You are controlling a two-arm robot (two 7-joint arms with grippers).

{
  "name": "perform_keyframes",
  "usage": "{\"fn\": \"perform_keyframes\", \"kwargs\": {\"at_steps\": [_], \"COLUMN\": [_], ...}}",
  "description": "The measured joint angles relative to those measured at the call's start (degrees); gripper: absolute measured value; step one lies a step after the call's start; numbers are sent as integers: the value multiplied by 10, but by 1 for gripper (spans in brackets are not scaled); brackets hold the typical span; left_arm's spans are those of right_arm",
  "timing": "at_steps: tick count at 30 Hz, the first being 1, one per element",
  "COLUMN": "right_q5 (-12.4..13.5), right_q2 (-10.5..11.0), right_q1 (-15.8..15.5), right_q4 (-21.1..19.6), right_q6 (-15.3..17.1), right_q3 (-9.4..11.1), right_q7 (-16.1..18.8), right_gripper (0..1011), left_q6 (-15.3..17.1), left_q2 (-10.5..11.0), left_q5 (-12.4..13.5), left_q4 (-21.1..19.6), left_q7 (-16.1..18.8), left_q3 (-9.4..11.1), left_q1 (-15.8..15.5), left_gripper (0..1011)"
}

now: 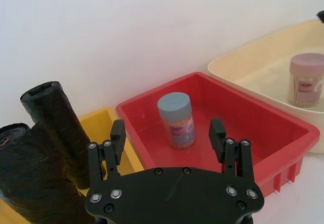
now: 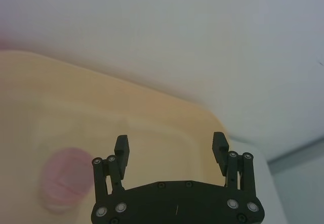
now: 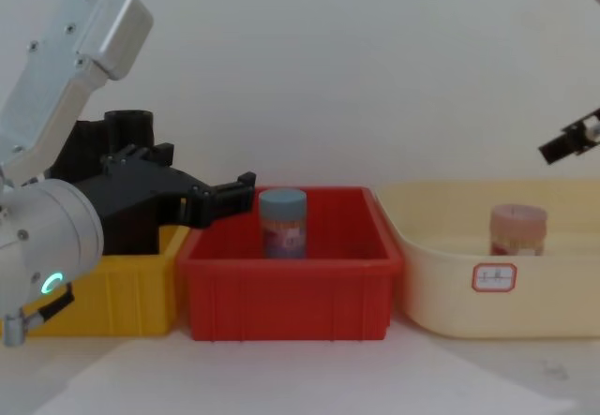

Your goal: Pick up the garbage bag with the one hand and transfer it to the other hand.

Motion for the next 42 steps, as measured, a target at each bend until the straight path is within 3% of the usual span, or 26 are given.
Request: {"fn": "perform_keyframes", "kwargs": {"at_steps": [12,21,31,36,37,39,42], "right_q5": [-19,-26,-29,-30,-30,-30,-31], "right_q2": [-2,-2,-3,-3,-3,-3,-3], "right_q1": [-9,-11,-13,-13,-13,-13,-13], "right_q4": [2,2,3,3,3,3,3], "right_q6": [43,58,66,68,68,69,69], "right_q3": [19,26,29,29,29,30,30], "right_q7": [-33,-44,-50,-51,-51,-52,-52], "right_gripper": [1001,1000,1001,1001,1001,1001,1001], "left_q6": [12,78,180,230,230,254,271], "left_q2": [2,15,40,51,51,56,59], "left_q5": [2,-18,-68,-92,-92,-103,-111], "left_q4": [-20,-91,-183,-216,-216,-232,-239], "left_q7": [3,4,2,3,3,5,7], "left_q3": [-7,-37,-105,-144,-144,-167,-182], "left_q1": [0,2,30,49,49,61,69], "left_gripper": [1001,1001,1001,1001,1001,1001,1001]}}
